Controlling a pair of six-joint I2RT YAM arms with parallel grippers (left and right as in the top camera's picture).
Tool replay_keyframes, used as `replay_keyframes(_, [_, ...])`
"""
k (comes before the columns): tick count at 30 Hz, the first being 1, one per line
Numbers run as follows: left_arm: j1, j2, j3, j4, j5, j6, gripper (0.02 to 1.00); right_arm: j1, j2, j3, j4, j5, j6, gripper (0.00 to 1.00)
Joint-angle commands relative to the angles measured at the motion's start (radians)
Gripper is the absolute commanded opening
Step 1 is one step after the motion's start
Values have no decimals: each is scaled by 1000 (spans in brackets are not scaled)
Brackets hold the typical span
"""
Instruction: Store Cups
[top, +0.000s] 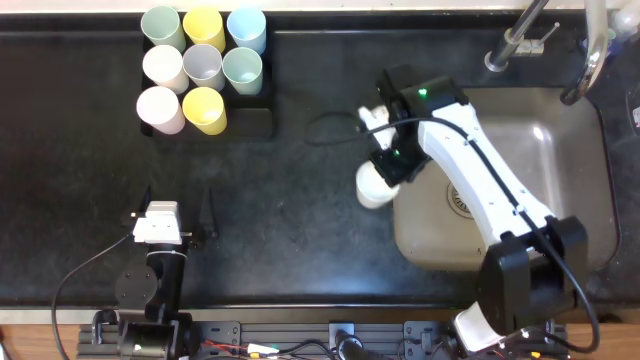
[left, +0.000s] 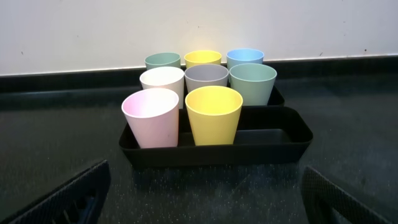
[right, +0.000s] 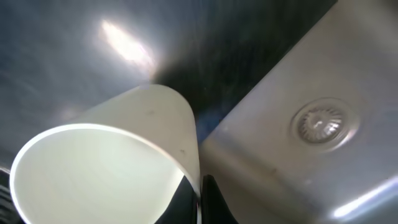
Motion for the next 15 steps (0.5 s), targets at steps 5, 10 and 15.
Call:
replay_keyframes(5, [3,-11,-1,-3,2,23,998,177,66,647,-21,29,107,42])
replay_keyframes(10, [3,-11,-1,-3,2,23,998,270,278,941,-39,30,137,45])
replay_keyframes(15, [3,-11,-1,-3,2,23,998,325,441,1023,-10,156,113,42])
